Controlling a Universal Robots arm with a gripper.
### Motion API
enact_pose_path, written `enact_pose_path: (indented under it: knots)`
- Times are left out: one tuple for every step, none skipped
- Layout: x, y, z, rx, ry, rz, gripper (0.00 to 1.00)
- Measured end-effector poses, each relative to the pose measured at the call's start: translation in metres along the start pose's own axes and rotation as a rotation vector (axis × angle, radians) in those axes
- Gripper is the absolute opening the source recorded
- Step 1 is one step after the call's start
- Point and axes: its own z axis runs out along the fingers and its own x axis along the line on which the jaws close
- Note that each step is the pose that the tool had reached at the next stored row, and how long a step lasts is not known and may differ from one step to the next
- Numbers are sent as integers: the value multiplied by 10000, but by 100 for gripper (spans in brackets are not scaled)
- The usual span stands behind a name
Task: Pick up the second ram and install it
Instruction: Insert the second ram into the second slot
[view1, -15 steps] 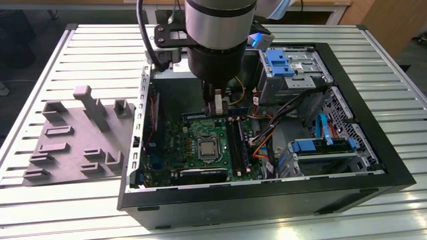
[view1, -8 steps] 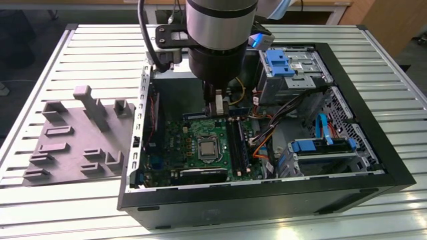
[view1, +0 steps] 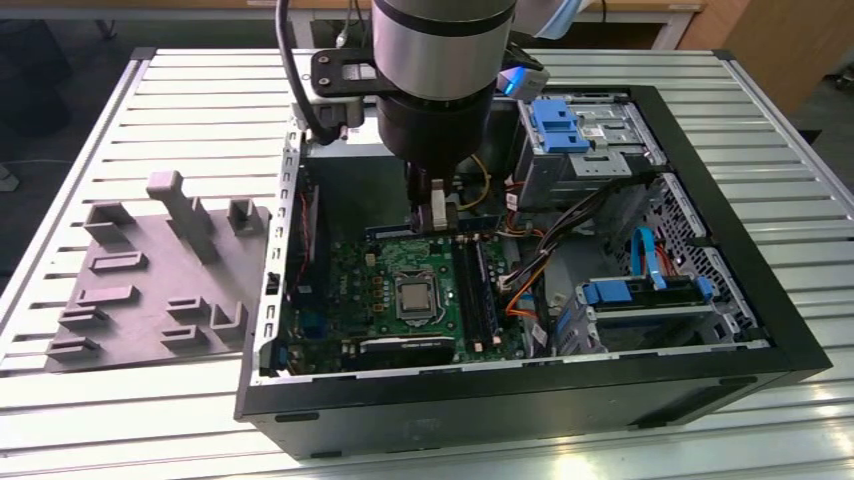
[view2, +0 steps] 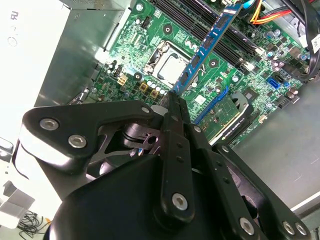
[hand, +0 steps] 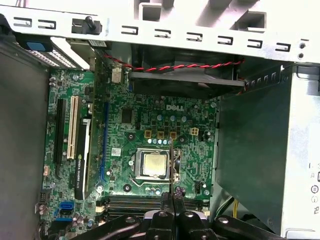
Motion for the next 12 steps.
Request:
enact_pose_path:
  knots:
    - [0, 0, 0, 2, 0, 18, 11]
    - [0, 0, 0, 4, 0, 47, 11]
    - [0, -1, 1, 7, -1, 78, 11]
    - [0, -1, 0, 10, -1, 107, 11]
    - [0, -1, 0, 12, -2, 139, 11]
    - [0, 0, 0, 15, -1, 170, 11]
    - [0, 0, 0, 18, -1, 202, 11]
    - [0, 0, 0, 20, -2, 232, 11]
    - [0, 0, 0, 22, -1, 254, 11]
    - [0, 0, 0, 24, -2, 276, 11]
    - [0, 0, 0, 26, -2, 300, 11]
    - [0, 0, 0, 29, -2, 334, 11]
